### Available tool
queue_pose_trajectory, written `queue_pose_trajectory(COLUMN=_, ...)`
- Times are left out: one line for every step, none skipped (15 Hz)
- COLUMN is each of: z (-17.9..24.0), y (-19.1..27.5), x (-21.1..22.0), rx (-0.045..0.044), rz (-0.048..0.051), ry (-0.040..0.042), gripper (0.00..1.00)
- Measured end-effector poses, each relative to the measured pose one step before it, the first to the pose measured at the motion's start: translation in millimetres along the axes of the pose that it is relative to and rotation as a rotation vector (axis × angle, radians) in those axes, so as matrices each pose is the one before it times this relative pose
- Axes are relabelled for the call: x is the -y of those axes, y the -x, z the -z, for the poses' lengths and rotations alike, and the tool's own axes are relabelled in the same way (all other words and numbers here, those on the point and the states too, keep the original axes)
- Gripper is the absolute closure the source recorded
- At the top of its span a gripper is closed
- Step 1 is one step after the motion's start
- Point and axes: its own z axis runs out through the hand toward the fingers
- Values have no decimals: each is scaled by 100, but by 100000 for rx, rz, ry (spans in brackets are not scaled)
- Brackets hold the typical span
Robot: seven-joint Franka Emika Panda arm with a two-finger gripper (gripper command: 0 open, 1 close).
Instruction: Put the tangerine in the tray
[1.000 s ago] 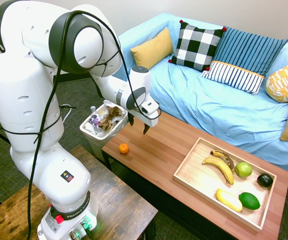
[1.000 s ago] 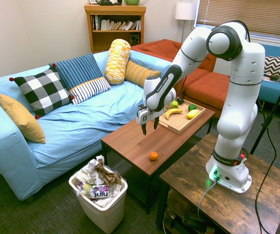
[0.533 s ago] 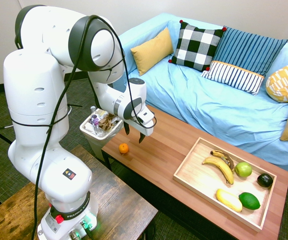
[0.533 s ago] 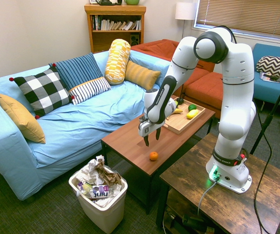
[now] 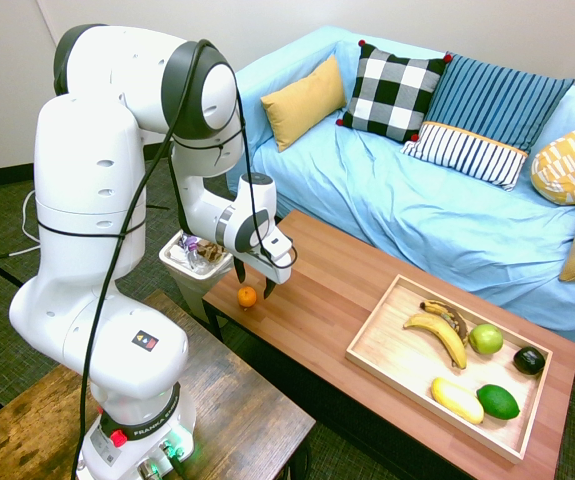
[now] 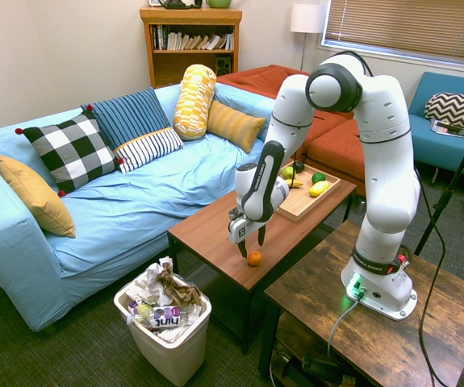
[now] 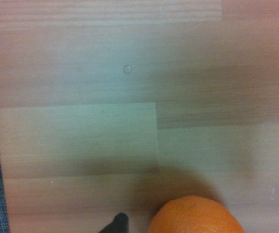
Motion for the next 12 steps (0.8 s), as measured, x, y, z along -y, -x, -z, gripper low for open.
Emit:
queue_pose_trajectory(z=-282, y=161, x=129, rx=154, rz=-3, ry=359, gripper=0)
queue_pose_trajectory(z=-235, y=43, x=125, rx=242, rz=-241, ry=231, gripper=0)
queue_pose_trajectory(z=-240, y=-28, x=62, rx=272, rz=-535, ry=232, gripper=0)
queue_pose_trajectory(z=-240, y=-56, x=43, rx=280, rz=-631, ry=224, gripper=0)
queue_pose_trajectory(z=-282, y=-31, x=17, rx=382, rz=-608, ry=305, gripper=0)
queue_pose_trajectory(z=-330, y=-10, x=-11, rx=462, rz=-550, ry=427, gripper=100)
queue_pose_trajectory(z=-319, y=70, x=2, rx=426, rz=-195, ry=412, gripper=100)
queue_pose_trajectory(z=-287, y=145, x=-7, rx=465, rz=-158, ry=355, gripper=100)
queue_pose_trajectory(z=-159, y=138, x=34, rx=425, rz=-218, ry=76, gripper=100)
queue_pose_trajectory(z=8, y=95, x=92, rx=194, rz=-139, ry=-188, gripper=100)
queue_pose_trajectory(z=23, y=46, x=72, rx=19, rz=48, ry=-113, gripper=100)
queue_pose_trajectory(z=10, y=32, x=39, rx=53, rz=-51, ry=-58, gripper=100)
